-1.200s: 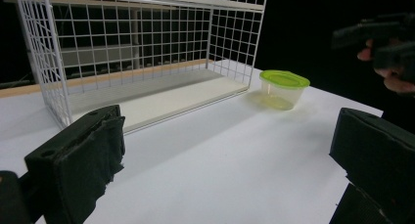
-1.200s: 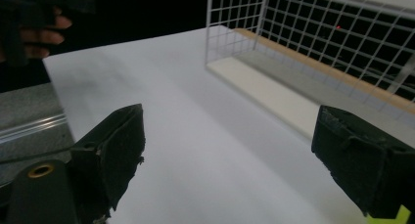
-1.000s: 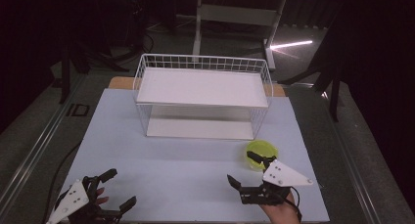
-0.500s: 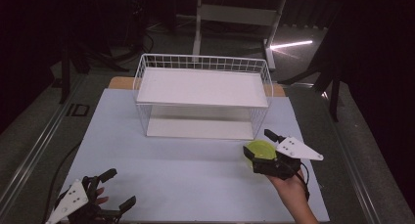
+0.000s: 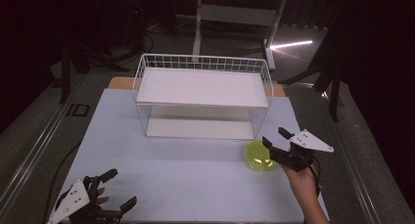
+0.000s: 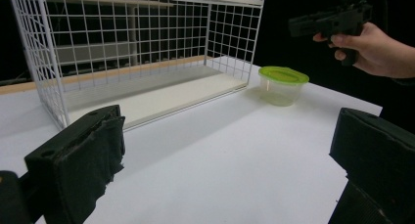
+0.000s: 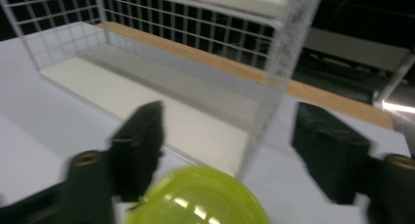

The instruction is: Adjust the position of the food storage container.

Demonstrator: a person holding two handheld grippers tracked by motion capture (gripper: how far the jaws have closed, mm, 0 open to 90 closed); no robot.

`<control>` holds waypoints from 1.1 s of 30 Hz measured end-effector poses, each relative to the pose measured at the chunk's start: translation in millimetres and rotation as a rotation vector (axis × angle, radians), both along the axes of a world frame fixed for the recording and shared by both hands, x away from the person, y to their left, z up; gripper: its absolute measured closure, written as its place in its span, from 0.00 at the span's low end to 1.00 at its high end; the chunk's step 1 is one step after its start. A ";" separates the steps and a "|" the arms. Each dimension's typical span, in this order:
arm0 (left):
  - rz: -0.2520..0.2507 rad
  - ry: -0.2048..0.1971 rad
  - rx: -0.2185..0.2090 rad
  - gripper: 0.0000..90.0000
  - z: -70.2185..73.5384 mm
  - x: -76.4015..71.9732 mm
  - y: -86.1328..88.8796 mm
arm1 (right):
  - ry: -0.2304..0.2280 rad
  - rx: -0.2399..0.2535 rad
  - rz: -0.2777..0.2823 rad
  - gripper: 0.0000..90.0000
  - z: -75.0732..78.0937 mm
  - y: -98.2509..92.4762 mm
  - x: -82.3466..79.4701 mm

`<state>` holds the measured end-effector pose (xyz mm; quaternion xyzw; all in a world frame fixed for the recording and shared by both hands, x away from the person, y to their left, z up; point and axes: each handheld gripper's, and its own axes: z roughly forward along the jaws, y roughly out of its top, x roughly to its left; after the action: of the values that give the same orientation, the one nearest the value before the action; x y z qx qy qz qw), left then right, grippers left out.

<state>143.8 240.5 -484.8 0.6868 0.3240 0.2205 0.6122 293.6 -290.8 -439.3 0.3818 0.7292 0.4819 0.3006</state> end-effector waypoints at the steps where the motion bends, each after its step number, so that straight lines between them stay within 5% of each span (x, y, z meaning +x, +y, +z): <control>1: 0.000 0.001 -0.001 0.01 -0.3 0.1 -0.4 | 0.007 -0.009 -0.008 0.42 -2.3 -3.5 1.1; 5: -0.003 0.005 0.006 0.01 -0.9 0.5 -0.7 | 0.013 -0.080 -0.058 0.58 -10.6 -16.4 2.7; 21: -0.007 0.006 -0.005 0.01 -1.0 1.0 -0.7 | 0.145 -0.178 -0.145 0.97 -53.0 -45.1 1.0; 33: -0.010 0.009 -0.004 0.01 -0.6 1.1 -2.0 | 0.264 -0.156 -0.113 1.00 -83.4 -36.0 -4.6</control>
<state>144.8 238.5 -485.4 0.6880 0.3237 0.2138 0.6133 289.0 -326.9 -522.7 0.4578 0.7749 0.3516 0.2575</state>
